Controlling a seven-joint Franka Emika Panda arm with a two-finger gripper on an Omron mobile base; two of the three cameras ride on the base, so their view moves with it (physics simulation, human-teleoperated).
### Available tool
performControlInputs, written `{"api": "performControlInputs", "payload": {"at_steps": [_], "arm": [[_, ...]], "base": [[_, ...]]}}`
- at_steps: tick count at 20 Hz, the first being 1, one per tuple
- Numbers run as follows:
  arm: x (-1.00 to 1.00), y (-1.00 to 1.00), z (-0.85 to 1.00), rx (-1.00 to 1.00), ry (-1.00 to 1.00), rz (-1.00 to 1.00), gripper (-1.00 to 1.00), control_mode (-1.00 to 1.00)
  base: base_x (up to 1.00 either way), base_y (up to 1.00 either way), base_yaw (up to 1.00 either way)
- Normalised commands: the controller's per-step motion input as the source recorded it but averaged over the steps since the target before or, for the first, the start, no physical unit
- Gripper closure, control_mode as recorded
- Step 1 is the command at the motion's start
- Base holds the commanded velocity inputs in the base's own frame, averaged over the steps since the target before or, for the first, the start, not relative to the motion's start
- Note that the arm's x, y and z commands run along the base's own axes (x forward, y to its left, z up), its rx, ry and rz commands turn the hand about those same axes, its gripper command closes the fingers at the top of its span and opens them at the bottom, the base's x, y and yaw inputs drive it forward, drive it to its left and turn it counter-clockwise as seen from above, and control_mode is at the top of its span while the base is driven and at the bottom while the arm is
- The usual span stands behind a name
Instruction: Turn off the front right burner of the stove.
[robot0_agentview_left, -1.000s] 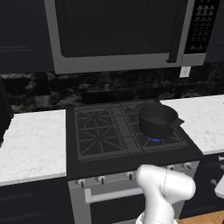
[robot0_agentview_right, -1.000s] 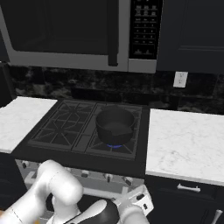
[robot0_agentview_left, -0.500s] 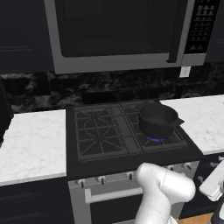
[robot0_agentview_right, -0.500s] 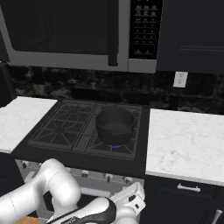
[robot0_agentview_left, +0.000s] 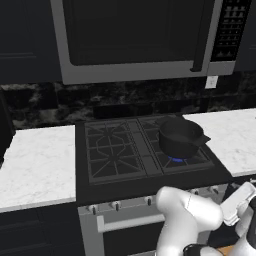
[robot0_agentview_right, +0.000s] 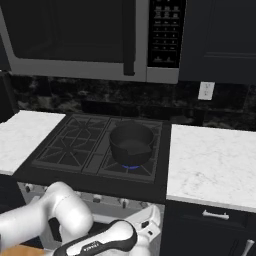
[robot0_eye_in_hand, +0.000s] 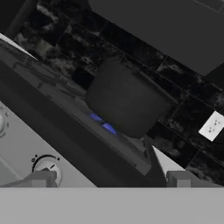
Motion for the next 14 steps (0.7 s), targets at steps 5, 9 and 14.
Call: {"api": "performControlInputs", "payload": {"at_steps": [5, 9, 14], "arm": [[0.11, -0.12, -0.44, -0.05, -0.06, 0.0, -1.0, -1.0], [0.14, -0.34, -0.43, -0.04, -0.08, 0.0, -1.0, -1.0], [0.26, -0.29, -0.23, -0.03, -0.09, 0.0, -1.0, -1.0]], "base": [[0.0, 0.0, 0.0], [0.0, 0.0, 0.0], [0.0, 0.0, 0.0]]}}
